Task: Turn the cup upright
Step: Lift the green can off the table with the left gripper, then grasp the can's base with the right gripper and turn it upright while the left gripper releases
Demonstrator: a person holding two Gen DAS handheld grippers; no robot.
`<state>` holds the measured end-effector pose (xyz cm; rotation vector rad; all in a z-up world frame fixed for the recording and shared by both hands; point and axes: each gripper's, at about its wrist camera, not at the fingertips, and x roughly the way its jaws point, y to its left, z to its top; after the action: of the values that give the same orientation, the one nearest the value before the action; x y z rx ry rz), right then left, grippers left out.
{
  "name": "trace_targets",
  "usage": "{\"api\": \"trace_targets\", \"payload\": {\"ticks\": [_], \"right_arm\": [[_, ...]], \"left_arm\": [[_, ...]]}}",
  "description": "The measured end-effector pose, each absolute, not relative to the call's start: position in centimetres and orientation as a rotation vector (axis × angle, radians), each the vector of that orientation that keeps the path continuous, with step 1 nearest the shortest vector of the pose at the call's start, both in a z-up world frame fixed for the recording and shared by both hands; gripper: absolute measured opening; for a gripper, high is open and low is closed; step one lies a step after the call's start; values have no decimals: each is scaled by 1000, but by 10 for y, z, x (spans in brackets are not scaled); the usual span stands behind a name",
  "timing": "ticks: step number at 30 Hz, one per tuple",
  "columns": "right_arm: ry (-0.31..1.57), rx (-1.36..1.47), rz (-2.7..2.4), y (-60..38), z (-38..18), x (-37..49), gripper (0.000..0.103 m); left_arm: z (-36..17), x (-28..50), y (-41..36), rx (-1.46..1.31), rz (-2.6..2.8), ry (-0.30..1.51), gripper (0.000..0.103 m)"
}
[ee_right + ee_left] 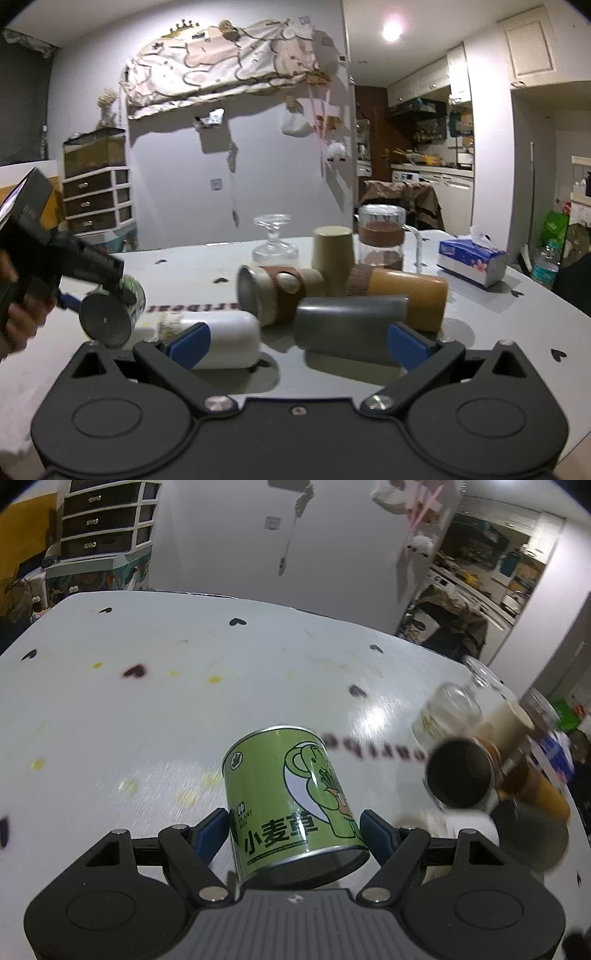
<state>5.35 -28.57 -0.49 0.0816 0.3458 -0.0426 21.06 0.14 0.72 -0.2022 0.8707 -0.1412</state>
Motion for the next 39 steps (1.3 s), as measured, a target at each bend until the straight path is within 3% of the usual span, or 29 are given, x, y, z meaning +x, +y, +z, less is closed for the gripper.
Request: {"api": "trace_targets", "payload": {"ticks": [14, 22, 27, 30, 39], "right_arm": [[362, 202, 75, -266, 3, 24, 103], [575, 399, 240, -262, -1, 57, 103], [817, 552, 410, -246, -16, 97, 103], [969, 678, 479, -237, -32, 118, 89], [1156, 862, 501, -226, -64, 137, 82]], "left_arm": [[-13, 81, -6, -71, -299, 847, 77], [-18, 47, -22, 12, -362, 777, 77], [-21, 37, -23, 11, -396, 756, 77], [-22, 35, -21, 7, -406, 751, 76], [-21, 27, -20, 29, -444, 726, 76]]}}
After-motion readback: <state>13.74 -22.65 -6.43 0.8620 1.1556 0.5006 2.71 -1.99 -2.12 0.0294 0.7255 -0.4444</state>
